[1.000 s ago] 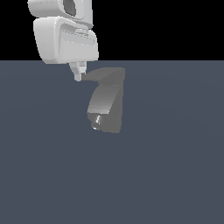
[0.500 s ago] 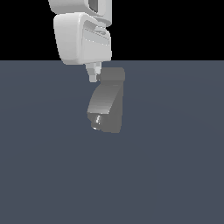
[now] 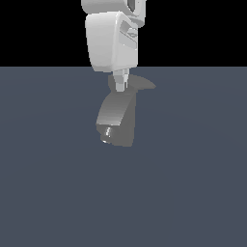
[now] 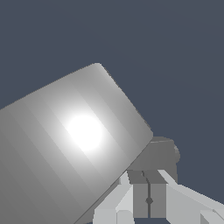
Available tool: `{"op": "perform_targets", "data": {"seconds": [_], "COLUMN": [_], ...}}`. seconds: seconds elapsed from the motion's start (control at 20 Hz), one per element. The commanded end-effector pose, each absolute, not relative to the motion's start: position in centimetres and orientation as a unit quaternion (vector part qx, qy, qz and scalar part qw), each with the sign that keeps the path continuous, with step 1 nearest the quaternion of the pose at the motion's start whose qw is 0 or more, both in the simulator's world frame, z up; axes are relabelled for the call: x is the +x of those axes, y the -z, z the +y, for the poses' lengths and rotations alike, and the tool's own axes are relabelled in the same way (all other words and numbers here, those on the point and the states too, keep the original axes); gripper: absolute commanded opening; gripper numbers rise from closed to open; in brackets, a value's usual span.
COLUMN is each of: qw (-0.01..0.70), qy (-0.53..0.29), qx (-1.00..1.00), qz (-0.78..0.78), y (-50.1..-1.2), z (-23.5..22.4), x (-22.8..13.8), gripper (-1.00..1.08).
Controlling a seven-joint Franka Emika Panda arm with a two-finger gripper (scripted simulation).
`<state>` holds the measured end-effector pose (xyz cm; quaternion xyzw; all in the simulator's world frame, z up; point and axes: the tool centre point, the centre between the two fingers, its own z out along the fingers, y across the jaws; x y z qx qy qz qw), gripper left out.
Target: Turn on the faucet by rotating a designated handle.
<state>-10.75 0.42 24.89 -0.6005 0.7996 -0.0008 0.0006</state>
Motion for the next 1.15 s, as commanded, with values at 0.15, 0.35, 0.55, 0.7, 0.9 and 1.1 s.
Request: {"op": "perform_targets", "data": {"seconds": [0.15,0.35,0.55,0.7,0.9,1.1], "qw": [0.000,0.000,0.000,0.000,0.000,0.000], "qy": [0.001,0.001,0.000,0.000,0.000,0.000], "qx": [-0.598,-0.596,-0.595,-0.594,-0.593,-0.592], "qz": [0.802,0.803,0.804,0.805,0.805,0.806], "y": [-24.9,-24.9,-24.9,-24.9,-24.9,-24.9], "z": [-2.1,-4.0,-5.8,-7.1,-8.8,-10.1], "x": [-9.8,-9.0,-8.3,-7.7,-7.1,-6.5], "gripper": [-1.00,-1.00,-1.00,-1.00,-1.00,-1.00]}}
